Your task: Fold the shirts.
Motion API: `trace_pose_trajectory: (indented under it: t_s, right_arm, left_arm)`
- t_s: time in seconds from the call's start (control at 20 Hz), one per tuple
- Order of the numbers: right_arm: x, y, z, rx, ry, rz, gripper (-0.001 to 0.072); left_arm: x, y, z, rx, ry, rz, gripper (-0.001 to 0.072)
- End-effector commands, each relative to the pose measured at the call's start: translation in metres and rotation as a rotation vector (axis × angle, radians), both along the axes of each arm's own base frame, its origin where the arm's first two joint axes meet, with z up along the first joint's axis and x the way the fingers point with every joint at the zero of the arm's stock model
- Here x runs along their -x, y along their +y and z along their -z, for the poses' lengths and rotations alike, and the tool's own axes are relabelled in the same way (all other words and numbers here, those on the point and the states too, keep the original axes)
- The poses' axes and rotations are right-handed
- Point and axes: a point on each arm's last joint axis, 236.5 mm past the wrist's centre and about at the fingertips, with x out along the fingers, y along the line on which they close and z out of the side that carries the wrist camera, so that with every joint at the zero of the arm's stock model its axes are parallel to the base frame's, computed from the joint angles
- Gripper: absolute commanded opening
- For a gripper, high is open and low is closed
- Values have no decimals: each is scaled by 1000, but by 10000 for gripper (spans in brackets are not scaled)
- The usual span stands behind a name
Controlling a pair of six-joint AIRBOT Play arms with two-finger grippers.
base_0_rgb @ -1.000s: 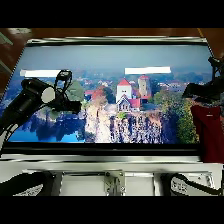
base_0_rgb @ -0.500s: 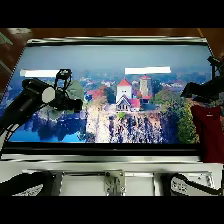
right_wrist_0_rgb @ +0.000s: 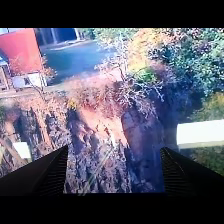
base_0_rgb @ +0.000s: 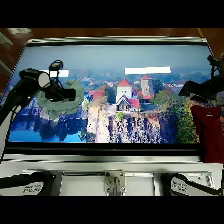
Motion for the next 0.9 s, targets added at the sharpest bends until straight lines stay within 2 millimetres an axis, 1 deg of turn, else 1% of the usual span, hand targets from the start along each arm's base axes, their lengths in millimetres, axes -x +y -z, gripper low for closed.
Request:
trace_pose_trajectory:
  t_s: [0.0,0.1,0.15,0.25,0.4,0.5,0.55,0.6,0.65,0.7,0.75,0.8,0.85]
  right_arm:
    - [3,11,-1,-44,14,-11,685]
    - [3,12,-1,-49,12,-11,685]
    - [2,11,-2,-47,8,-10,685]
    - [2,11,-2,-45,8,-10,685]
    - [-7,8,-4,-38,-31,2,685]
    - [-15,6,-7,-34,-67,13,685]
    - [-18,8,-8,-40,-79,15,686]
    - [-19,10,-9,-51,-84,15,685]
    - [-19,12,-10,-61,-84,13,685]
    - [-20,14,-11,-70,-87,13,685]
    - [-20,14,-11,-69,-89,13,685]
    - [-21,14,-11,-68,-92,14,685]
    - [-21,14,-11,-68,-92,14,685]
  left_arm:
    - [-49,65,14,54,2,-173,621]
    - [-61,86,36,98,38,-242,622]
    - [-64,93,48,112,60,-267,623]
    - [-65,101,70,136,103,-293,624]
    - [-61,96,99,124,156,-221,626]
    - [-58,91,114,121,189,-213,623]
    - [-57,90,118,120,199,-210,617]
    - [-56,89,123,120,208,-210,586]
    - [-55,89,124,120,212,-211,420]
    - [-56,90,123,120,209,-212,180]
    - [-56,90,120,121,208,-210,54]
    - [-57,90,114,121,211,-206,36]
    - [-60,89,102,122,202,-201,36]
